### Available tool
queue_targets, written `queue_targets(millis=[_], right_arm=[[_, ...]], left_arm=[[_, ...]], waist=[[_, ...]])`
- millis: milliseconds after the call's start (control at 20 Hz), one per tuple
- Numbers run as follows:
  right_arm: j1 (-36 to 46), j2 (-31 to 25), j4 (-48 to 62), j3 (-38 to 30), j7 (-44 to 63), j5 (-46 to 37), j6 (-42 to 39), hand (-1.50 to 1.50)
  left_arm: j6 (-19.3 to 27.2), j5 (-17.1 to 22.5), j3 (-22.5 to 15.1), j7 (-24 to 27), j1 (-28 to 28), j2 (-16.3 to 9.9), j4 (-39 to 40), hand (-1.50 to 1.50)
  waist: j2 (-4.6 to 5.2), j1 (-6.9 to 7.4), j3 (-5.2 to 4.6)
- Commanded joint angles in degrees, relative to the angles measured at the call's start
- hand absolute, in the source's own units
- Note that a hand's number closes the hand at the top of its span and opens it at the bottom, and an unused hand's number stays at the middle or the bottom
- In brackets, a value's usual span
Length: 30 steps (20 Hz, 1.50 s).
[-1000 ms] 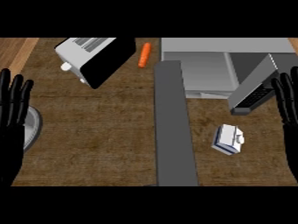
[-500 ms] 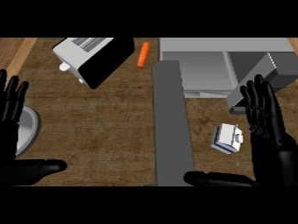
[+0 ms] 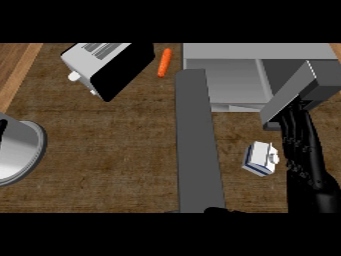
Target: Pick up the milk, place it into the microwave and close the microwave
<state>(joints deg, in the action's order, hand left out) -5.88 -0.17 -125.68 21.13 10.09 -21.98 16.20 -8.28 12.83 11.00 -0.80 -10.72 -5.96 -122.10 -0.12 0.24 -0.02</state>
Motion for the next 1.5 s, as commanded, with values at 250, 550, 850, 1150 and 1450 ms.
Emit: queue_targets(millis=[250, 550, 850, 1150, 1450], right_arm=[[-7.5, -0.1, 6.7, -0.6, -8.0, 1.7, 2.7, -1.5], [-4.4, -0.9, 19.3, -8.5, -18.3, 9.1, 1.4, -1.5], [-1.9, -3.0, 22.9, -15.9, -17.4, 14.0, -0.6, -1.5], [-3.8, -0.1, 30.4, -16.4, -25.6, 14.5, 2.7, -1.5], [-5.5, -1.2, 39.2, -21.0, -33.5, 17.6, 1.0, -1.5]], left_arm=[[-5.4, 5.4, 4.5, 1.0, -5.8, -0.2, -3.0, -1.5], [-7.4, 8.6, 6.7, -2.4, -8.7, -0.6, -7.6, -1.5], [-11.4, 7.8, 8.9, 1.4, -12.6, 1.2, -6.2, -1.5], [-13.5, 13.1, 13.7, -0.2, -8.8, -1.7, -1.9, -1.5], [-12.9, 13.9, 15.3, -3.1, -8.6, -1.1, -4.9, -1.5]], waist=[[0.03, -0.04, 0.02], [0.1, 0.19, 0.06], [0.09, 0.24, 0.03], [0.11, -0.04, 0.01], [0.09, -0.13, 0.03]])
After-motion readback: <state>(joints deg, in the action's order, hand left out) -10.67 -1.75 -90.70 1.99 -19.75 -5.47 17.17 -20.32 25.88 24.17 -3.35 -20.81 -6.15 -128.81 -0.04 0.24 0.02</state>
